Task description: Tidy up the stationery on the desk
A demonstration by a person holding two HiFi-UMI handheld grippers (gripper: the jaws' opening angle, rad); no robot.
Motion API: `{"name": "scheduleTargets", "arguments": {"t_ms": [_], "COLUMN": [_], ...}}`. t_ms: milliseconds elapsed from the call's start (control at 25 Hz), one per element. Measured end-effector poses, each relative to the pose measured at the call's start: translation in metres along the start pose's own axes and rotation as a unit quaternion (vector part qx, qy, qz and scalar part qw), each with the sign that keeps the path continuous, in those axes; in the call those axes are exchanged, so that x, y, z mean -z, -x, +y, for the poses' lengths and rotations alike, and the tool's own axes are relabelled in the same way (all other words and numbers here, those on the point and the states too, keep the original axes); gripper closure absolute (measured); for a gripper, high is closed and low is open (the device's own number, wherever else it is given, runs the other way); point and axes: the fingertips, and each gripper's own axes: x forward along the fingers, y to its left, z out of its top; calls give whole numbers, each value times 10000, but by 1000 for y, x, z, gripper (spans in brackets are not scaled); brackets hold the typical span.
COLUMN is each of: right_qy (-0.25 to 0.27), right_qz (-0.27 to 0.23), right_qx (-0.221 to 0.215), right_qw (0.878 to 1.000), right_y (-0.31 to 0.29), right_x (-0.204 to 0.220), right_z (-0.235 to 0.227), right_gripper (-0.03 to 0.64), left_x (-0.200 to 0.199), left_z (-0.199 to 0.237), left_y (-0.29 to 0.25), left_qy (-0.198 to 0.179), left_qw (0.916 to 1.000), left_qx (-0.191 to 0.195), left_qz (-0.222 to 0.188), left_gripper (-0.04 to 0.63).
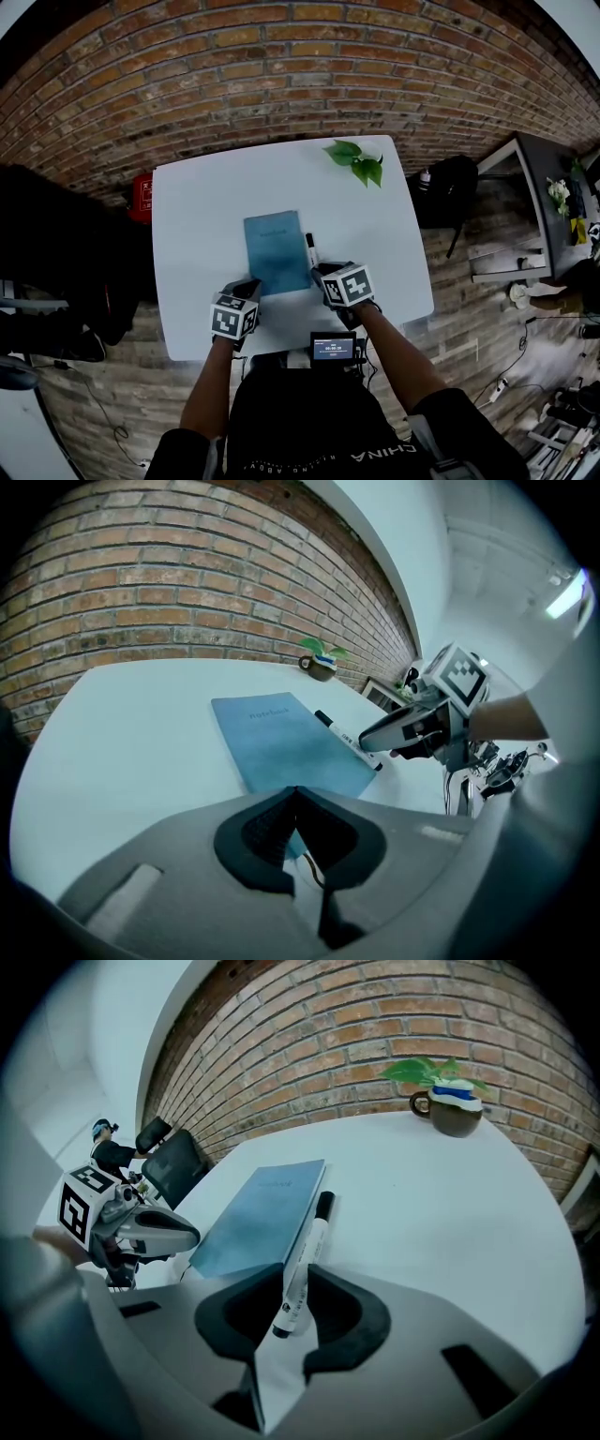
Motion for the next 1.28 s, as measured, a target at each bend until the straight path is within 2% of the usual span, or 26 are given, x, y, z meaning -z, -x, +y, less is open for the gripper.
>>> {"name": "scheduleTargets", "arguments": {"t_ms": [400,560,680,880,1120,1280], "right_qy": [48,190,530,1180,1637,1841], "right_qz": [-49,-117,-293,-496,-835,-997], "right_qx": [58,85,91,-78,-261,-191], "right_qw": [10000,9997,9981,9917,9826,9777], "right_y": [12,17,26,45,69,86], "right_x": [6,7,2,0,13,27], "right_z": [-11,-13,-11,-3,2,9], "right_gripper": [530,550,603,607,607,607], "left_x": [2,0,-3,-11,-2,14], "left_z": [-6,-12,-19,-41,-82,-104], "left_y": [1,2,3,12,26,32], "left_qy": [-28,-89,-157,-208,-312,-389], "left_qw": [10000,9999,9996,9978,9929,9907], "left_qx": [-69,-95,-140,-231,-370,-400], "left_qz": [1,-48,-168,-585,-1084,-1244], "left_gripper": [584,584,584,584,584,584]}}
